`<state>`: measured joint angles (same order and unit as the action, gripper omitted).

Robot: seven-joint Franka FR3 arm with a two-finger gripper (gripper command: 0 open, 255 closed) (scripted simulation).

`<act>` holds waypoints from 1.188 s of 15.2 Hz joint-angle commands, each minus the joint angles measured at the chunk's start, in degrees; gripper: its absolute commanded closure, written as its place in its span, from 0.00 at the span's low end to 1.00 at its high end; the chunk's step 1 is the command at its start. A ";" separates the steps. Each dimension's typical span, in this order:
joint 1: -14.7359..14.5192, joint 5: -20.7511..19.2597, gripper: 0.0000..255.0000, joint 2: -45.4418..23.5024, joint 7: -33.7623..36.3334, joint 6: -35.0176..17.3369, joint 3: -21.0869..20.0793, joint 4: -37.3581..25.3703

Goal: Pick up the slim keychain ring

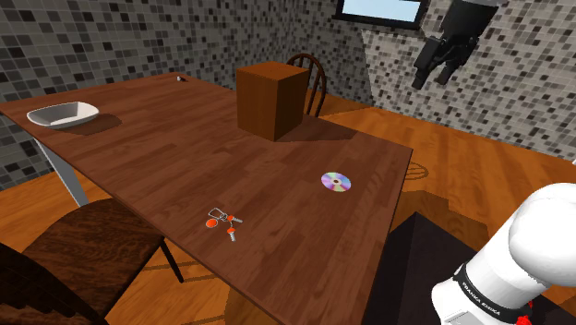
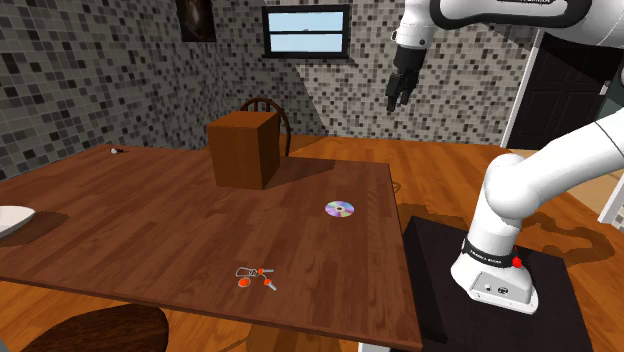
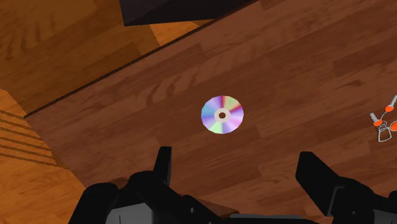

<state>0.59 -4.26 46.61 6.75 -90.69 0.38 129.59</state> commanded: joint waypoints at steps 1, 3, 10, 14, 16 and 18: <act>0.00 0.00 0.00 0.00 0.00 0.00 0.00 0.00; -0.67 1.13 0.00 -1.06 1.73 -2.34 -1.64 1.73; -3.09 4.76 0.00 -6.83 7.62 -10.93 -7.49 5.88; -4.35 6.41 0.00 -11.54 10.92 -15.98 -10.90 6.87; -4.91 7.04 0.00 -14.25 12.58 -18.51 -12.62 6.97; -5.41 7.51 0.00 -17.20 14.27 -21.00 -14.35 6.81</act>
<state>-4.48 2.90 30.11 20.29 -110.44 -13.24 135.74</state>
